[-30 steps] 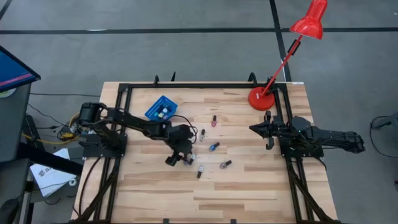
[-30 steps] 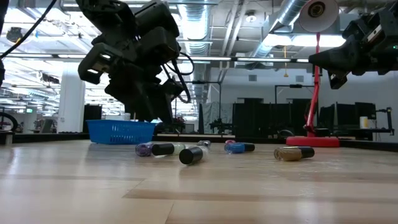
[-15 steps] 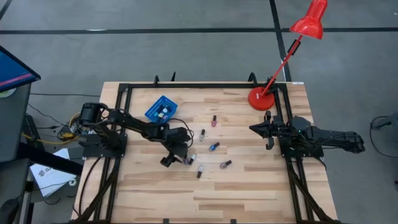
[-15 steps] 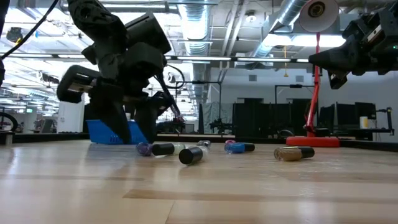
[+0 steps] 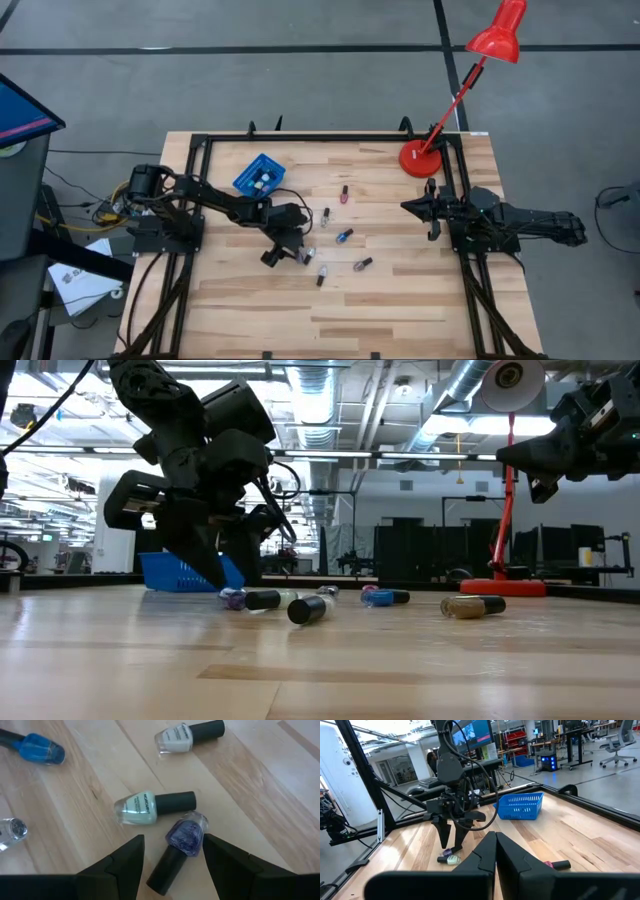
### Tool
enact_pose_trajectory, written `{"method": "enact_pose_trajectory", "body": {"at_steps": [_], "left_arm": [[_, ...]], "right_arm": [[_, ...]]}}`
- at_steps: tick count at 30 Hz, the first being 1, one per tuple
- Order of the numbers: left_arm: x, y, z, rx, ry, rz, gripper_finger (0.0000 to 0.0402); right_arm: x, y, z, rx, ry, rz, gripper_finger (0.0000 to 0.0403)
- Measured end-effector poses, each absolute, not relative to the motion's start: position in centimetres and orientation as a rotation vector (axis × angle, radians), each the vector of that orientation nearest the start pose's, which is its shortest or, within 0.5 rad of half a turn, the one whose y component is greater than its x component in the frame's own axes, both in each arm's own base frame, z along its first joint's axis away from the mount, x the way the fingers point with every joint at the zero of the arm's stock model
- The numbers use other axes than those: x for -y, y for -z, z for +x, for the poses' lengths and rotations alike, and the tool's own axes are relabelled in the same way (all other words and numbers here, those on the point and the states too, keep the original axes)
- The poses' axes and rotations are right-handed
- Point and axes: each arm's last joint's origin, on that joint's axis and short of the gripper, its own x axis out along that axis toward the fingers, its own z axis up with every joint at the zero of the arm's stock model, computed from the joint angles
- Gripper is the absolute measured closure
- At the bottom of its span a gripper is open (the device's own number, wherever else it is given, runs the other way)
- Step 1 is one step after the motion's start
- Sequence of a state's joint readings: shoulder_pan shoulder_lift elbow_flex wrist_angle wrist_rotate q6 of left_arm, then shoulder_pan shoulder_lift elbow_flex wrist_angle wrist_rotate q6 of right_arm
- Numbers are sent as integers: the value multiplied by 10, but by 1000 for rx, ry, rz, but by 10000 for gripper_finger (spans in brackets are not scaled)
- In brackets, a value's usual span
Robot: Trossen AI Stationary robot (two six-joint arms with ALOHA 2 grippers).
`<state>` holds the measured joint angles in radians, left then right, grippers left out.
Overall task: Pick & Place Nail Polish
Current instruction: Put the purple nail polish bottle into the blue bin
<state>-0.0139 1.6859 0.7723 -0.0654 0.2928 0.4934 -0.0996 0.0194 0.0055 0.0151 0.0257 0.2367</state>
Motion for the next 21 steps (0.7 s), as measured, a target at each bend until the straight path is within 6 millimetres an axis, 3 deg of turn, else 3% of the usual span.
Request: {"method": "enact_pose_trajectory", "body": {"at_steps": [13,21], "left_arm": [[12,-106,305,-921,546,283,227],[10,-107,306,-919,532,279,269]], "right_arm": [[11,-165,98,16,124,236,403],[11,-165,98,16,125,236,403]]}}
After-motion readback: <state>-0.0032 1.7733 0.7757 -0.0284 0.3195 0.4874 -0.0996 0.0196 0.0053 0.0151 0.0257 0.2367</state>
